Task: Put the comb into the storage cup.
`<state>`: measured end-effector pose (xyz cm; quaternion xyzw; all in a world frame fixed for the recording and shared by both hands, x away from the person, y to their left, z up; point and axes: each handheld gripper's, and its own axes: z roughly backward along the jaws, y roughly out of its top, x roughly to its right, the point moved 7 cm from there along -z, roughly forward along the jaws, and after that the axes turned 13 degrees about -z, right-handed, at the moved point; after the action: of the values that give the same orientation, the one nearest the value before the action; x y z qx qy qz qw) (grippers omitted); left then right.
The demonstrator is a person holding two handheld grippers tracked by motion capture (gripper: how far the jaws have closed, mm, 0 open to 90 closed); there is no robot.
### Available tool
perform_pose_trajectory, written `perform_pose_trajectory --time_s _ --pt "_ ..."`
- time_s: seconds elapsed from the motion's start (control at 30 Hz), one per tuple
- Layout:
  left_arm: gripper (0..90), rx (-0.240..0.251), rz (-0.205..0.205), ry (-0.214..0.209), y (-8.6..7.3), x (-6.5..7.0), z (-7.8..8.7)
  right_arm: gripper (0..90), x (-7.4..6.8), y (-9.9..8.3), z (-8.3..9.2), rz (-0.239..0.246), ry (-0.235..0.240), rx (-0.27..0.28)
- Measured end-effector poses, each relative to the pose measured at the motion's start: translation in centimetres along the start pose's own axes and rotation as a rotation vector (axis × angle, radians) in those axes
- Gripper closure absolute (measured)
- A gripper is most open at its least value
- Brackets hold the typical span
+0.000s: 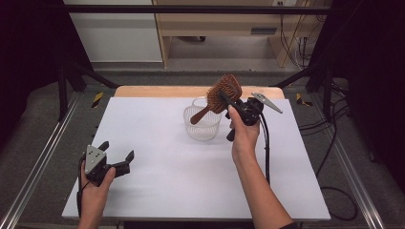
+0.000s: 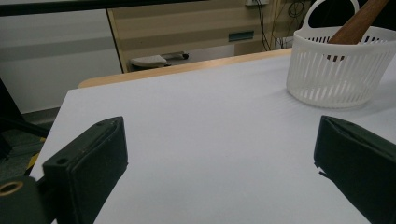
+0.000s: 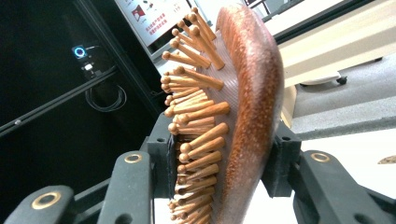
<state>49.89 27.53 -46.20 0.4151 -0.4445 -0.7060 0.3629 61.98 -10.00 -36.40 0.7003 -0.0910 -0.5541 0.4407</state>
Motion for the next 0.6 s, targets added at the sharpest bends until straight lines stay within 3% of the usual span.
perform_pose_trajectory --time_s 0.6 --pt "2.9 0.002 0.004 -0.003 0.0 -0.1 0.1 54.9 2.2 -2.4 -1.3 -0.042 -0.027 -0.015"
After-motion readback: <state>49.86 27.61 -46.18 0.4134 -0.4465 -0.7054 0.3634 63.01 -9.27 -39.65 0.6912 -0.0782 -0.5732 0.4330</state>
